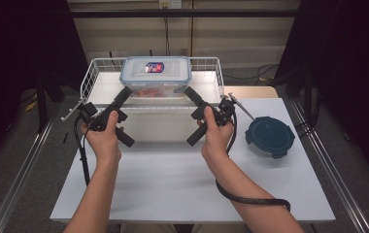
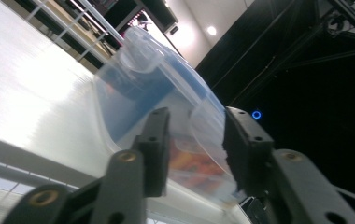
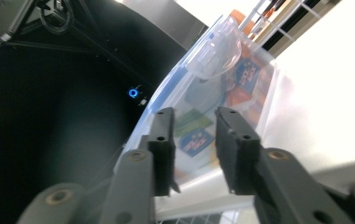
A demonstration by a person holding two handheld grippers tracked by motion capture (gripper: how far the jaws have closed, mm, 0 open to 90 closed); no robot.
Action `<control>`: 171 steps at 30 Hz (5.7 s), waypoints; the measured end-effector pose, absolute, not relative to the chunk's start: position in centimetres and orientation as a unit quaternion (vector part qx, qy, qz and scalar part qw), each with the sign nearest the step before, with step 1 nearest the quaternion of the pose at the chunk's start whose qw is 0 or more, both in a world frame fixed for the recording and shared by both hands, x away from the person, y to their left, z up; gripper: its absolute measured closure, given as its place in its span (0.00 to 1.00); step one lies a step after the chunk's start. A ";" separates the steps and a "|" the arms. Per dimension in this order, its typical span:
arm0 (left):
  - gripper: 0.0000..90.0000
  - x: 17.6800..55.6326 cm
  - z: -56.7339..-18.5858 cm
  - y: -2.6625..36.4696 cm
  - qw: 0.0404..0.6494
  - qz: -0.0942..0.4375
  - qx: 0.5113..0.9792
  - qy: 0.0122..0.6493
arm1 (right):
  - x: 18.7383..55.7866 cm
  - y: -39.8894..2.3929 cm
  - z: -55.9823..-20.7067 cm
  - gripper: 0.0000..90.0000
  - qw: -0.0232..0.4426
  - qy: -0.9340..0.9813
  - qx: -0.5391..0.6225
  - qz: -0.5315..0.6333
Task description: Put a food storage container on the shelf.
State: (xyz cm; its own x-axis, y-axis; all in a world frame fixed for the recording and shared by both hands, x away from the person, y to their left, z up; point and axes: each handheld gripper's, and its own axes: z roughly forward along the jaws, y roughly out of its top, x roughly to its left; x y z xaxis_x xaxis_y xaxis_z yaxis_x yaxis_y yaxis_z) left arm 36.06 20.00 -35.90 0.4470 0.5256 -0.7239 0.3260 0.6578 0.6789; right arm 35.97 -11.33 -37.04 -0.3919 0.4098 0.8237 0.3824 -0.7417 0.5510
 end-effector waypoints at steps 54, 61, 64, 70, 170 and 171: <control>0.06 32.9 -42.8 14.9 0.685 -0.027 0.521 0.509 | 28.8 -21.4 -43.8 0.25 0.021 0.458 0.531 0.713; 0.05 32.6 -42.9 15.1 0.676 -0.026 0.532 0.509 | 28.6 -23.1 -44.3 0.23 0.036 0.463 0.541 0.701; 0.04 32.4 -42.9 15.0 0.673 -0.026 0.542 0.504 | 28.6 -23.8 -44.3 0.23 0.049 0.467 0.547 0.693; 0.04 32.5 -43.3 14.5 0.662 -0.043 0.557 0.499 | 28.6 -24.7 -44.2 0.23 0.069 0.481 0.557 0.673; 0.04 33.0 -43.7 15.3 0.626 -0.047 0.589 0.509 | 38.7 -39.9 -43.4 1.00 0.138 0.544 0.707 0.430; 0.04 33.0 -43.7 15.4 0.628 -0.048 0.588 0.507 | 38.7 -39.9 -43.5 1.00 0.143 0.543 0.709 0.427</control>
